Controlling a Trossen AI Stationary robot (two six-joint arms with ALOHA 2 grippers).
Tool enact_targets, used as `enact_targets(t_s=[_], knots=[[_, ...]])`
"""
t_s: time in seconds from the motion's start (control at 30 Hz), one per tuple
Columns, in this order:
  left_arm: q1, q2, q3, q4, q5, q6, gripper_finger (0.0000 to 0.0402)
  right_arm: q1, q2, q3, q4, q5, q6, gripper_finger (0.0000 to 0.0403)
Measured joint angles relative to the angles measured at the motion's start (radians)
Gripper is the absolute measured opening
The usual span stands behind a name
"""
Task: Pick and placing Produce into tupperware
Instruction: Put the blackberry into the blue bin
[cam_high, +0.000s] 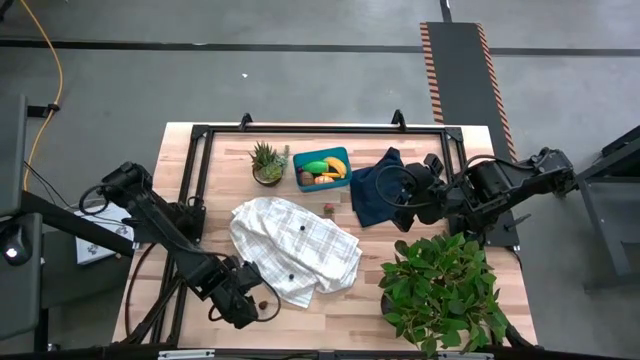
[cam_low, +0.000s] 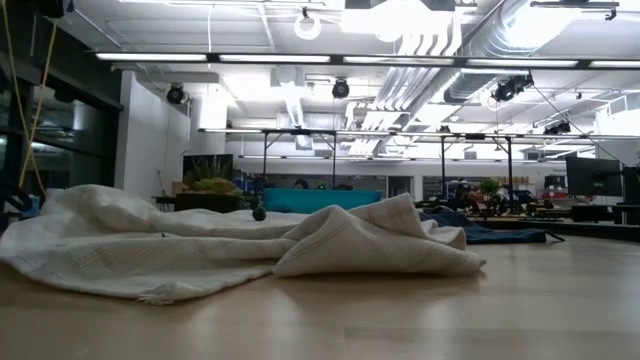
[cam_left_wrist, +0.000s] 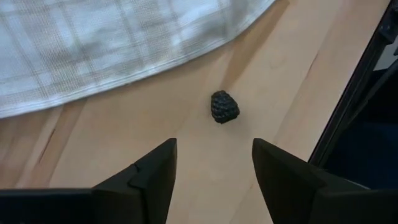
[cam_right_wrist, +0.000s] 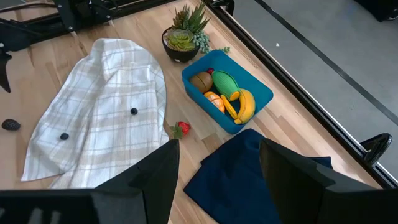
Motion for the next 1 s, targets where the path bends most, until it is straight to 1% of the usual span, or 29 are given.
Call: enact_targets(t_s=[0.43,0.63,0.87,1.0], knots=[[0.003,0.058,0.000,0.129,0.000,-0.001,0.0200,0.000,0.000,0.000,0.001,0.000,0.008,0.0213],[0.003,0.071,-0.001,0.127,0.003,0.000,0.0200,0.000,0.000,0.000,0.001,0.000,0.008,0.0213],[0.003,0.086,0.001,0.179,0.039,-0.003,0.0200,0.000,0.000,0.000,-0.001,-0.023,0.000,0.0213],[0.003,0.095,0.001,0.178,0.076,-0.024,0.0200,0.000,0.000,0.000,-0.005,-0.023,0.000,0.0213]])
